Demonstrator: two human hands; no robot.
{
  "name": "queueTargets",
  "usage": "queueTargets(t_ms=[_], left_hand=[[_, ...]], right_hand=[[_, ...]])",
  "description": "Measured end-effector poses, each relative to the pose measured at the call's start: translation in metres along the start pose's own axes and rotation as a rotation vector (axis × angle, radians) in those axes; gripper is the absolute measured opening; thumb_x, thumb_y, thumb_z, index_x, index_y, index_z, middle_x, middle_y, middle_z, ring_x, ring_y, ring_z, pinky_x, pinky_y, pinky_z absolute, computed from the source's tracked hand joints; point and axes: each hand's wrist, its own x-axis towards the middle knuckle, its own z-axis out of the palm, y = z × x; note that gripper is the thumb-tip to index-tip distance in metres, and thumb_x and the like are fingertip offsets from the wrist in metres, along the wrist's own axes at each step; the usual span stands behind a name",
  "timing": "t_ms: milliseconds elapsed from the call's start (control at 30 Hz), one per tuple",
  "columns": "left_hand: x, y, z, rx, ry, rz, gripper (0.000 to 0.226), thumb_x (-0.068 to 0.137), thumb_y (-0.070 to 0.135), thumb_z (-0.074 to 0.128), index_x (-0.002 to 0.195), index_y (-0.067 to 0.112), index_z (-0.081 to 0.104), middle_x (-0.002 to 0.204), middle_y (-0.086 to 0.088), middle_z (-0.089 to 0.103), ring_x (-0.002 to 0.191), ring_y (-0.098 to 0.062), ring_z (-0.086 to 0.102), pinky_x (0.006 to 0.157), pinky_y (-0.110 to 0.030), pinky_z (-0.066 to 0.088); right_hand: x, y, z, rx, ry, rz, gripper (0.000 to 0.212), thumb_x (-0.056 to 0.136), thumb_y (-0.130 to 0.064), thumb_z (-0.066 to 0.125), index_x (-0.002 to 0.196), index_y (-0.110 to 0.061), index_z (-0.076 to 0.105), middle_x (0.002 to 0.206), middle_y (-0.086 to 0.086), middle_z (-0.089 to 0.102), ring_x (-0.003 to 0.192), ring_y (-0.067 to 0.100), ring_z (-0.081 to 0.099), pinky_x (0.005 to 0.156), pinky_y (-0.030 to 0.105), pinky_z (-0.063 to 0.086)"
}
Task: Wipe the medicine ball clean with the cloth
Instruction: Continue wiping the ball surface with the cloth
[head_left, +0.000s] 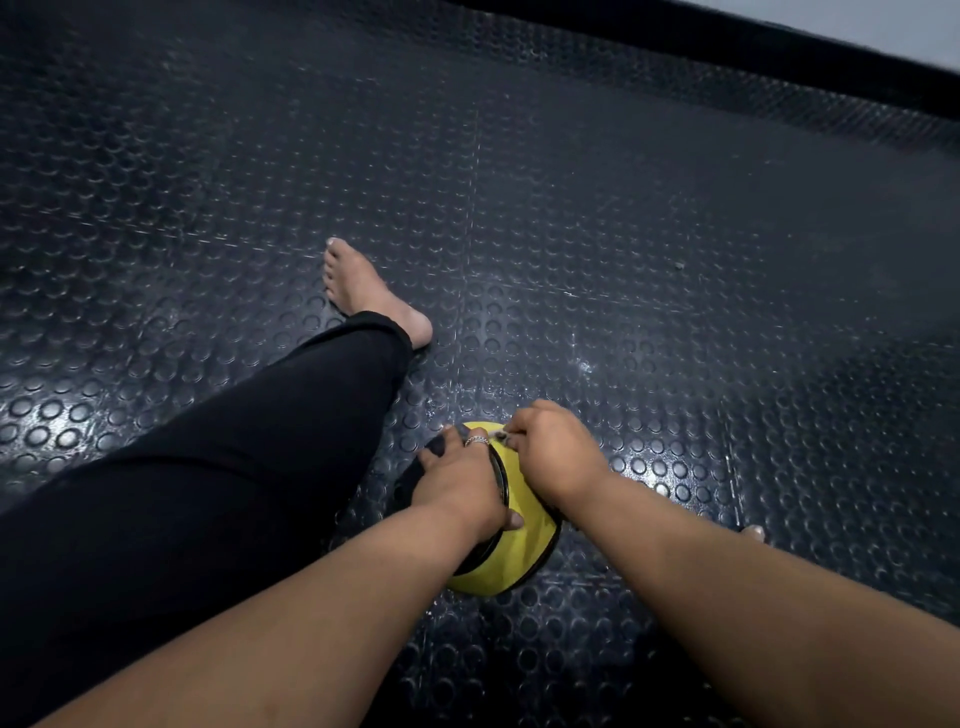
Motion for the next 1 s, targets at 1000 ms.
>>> queueTargets(t_ms=[1000], left_hand=[[0.001,0.001,-0.003,0.047,0.016,0.008,0.110,0.072,0.045,0.083,0.154,0.022,0.013,0.164,-0.004,0.004,0.146,-0.039,0.014,0.113,-0.047,0.031]], right_hand=[[-0.055,0.024,0.005,0.094,0.082,-0.069,0.016,0.092,-0.016,0.056,0.099,-0.011,0.070,0.093,-0.002,0.056,0.087,0.016,0.053,0.078,0.030,0.045]])
